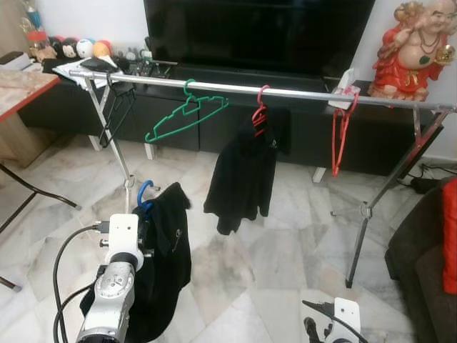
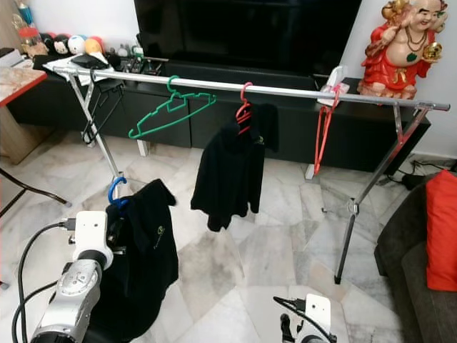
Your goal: Hang hanger
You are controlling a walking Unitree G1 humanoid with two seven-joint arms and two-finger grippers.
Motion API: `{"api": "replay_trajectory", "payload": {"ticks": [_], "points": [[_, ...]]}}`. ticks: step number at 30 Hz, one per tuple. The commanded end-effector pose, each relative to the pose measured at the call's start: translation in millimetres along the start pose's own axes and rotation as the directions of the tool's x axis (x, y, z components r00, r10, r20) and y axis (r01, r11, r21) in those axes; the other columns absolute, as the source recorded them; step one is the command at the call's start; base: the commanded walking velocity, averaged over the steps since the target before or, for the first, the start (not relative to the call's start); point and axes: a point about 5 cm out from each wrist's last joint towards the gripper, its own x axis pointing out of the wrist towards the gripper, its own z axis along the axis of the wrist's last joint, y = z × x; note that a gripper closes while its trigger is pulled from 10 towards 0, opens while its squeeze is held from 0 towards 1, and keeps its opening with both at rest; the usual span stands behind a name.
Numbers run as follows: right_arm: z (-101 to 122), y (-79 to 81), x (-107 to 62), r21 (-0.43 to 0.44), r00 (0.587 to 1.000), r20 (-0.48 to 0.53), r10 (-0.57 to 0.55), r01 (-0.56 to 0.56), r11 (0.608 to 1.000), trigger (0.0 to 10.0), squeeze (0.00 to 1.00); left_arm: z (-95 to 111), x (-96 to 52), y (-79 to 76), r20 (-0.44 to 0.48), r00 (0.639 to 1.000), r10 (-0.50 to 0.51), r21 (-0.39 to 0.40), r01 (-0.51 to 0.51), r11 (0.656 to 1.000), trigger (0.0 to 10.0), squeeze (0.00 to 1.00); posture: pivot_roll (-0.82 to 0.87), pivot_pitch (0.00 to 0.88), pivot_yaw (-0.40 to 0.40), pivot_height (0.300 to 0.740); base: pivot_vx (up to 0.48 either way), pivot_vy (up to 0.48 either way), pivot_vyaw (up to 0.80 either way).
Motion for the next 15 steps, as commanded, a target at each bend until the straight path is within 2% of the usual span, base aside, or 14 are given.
{"api": "replay_trajectory", "payload": {"ticks": [1,15], "points": [[1.8,1.0,0.5,0.015,1.000,0.001,0.002,-0.002,1.000,10.0,0.00,18.1,3.9,2.7,0.084,0.996,0.011,-0.005,-0.011,1.000,10.0,0.00,-0.10,0.000,-0.031,0.740,0.289,0.000,0.00],[1.2,-0.2,0.4,0.018,1.000,-0.003,0.001,-0.001,1.000,10.0,0.00,17.8,4.0,-0.7,0.080,0.997,0.000,-0.011,0.001,1.000,10.0,0.00,-0.10,0.000,-0.032,0.740,0.292,0.000,0.00]]}}
